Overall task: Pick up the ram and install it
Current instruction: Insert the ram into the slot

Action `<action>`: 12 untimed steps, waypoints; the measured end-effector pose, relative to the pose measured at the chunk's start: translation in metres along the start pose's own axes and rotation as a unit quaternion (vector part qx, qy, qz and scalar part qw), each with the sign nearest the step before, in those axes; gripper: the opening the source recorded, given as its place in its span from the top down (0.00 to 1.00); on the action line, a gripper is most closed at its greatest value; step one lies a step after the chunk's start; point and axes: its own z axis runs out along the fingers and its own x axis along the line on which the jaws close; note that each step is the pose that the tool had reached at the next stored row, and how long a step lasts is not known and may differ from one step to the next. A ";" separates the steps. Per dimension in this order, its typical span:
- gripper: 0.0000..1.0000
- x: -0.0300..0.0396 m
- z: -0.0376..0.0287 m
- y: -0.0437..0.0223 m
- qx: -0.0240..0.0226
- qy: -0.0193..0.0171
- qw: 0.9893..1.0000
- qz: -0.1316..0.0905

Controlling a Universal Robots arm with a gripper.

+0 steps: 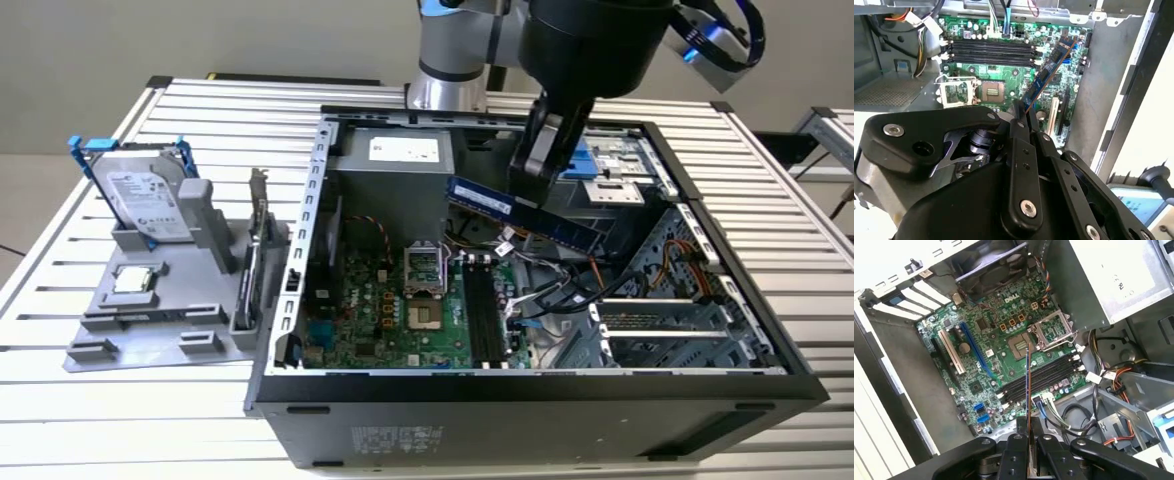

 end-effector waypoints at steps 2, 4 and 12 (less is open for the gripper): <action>1.00 0.0001 0.0000 0.0000 0.000 0.000 1.000 0.007; 1.00 0.0001 0.0000 0.0000 0.000 0.000 1.000 0.015; 1.00 0.0000 0.0000 0.0000 -0.001 0.000 0.999 0.051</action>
